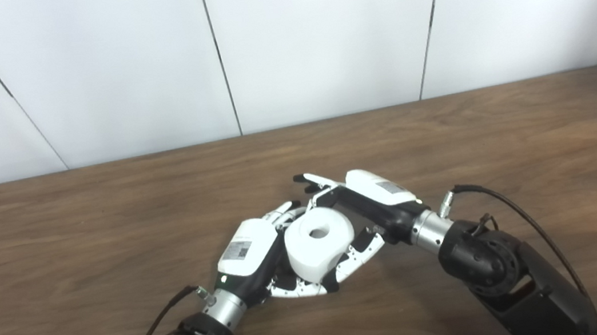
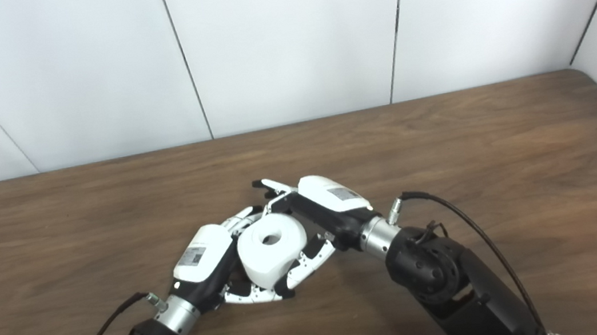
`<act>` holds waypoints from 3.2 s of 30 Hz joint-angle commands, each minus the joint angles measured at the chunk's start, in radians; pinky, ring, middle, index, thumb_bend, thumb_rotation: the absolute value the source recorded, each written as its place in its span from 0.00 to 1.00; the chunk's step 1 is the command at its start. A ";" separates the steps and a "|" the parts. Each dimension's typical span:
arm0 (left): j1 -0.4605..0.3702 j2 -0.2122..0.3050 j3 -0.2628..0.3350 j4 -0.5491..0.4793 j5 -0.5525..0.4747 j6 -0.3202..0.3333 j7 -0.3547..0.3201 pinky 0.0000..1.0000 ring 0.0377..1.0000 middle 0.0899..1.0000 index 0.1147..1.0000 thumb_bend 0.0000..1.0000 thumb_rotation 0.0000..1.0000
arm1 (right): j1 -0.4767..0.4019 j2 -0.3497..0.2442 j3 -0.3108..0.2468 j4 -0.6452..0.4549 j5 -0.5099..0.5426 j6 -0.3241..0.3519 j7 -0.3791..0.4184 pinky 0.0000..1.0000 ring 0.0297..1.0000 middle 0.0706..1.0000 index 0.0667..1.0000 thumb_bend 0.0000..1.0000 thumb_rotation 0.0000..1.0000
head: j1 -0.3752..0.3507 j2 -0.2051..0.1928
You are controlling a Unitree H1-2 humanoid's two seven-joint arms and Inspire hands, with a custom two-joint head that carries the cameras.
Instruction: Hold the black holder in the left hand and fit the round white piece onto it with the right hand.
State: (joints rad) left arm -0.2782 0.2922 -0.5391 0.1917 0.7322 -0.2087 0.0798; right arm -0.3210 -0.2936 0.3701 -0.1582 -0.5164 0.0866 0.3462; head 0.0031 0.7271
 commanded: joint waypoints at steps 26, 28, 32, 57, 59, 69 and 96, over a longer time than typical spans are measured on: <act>0.073 0.021 -0.053 0.064 0.046 0.031 -0.097 0.87 0.93 0.85 0.41 0.52 0.06 | -0.031 -0.019 -0.017 -0.014 -0.003 -0.017 0.018 0.71 0.90 1.00 1.00 1.00 0.34 | 0.003 0.006; 0.073 0.022 -0.053 0.064 0.045 0.032 -0.099 0.87 0.93 0.86 0.41 0.52 0.06 | -0.032 -0.021 -0.017 -0.017 0.001 -0.013 0.025 0.71 0.90 1.00 1.00 1.00 0.35 | 0.003 0.007; 0.074 0.022 -0.052 0.067 0.047 0.027 -0.092 0.87 0.93 0.85 0.41 0.52 0.06 | -0.033 -0.021 -0.021 -0.018 0.009 -0.013 0.031 0.70 0.92 1.00 1.00 1.00 0.36 | 0.002 0.009; 0.071 0.024 -0.053 0.062 0.050 0.034 -0.098 0.87 0.93 0.85 0.41 0.52 0.06 | -0.086 -0.061 -0.045 -0.029 0.057 0.050 0.152 0.80 1.00 1.00 1.00 1.00 0.34 | 0.008 0.011; 0.071 0.024 -0.053 0.063 0.051 0.033 -0.095 0.87 0.93 0.85 0.41 0.52 0.06 | -0.097 -0.071 -0.042 -0.032 0.068 0.057 0.178 0.80 1.00 1.00 1.00 1.00 0.35 | 0.005 0.011; 0.072 0.023 -0.054 0.060 0.052 0.036 -0.099 0.86 0.93 0.85 0.41 0.52 0.06 | -0.129 -0.087 -0.036 -0.038 0.079 0.098 0.225 0.81 1.00 1.00 1.00 1.00 0.35 | 0.006 0.013; 0.072 0.023 -0.052 0.058 0.043 0.042 -0.110 0.89 0.94 0.86 0.41 0.52 0.06 | -0.147 -0.105 -0.050 -0.032 0.127 0.104 0.235 0.84 1.00 1.00 1.00 1.00 0.35 | 0.009 0.017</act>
State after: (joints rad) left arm -0.2790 0.2936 -0.5408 0.1882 0.7318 -0.2078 0.0783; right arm -0.4291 -0.3856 0.3377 -0.1722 -0.4015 0.2061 0.5905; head 0.0107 0.7440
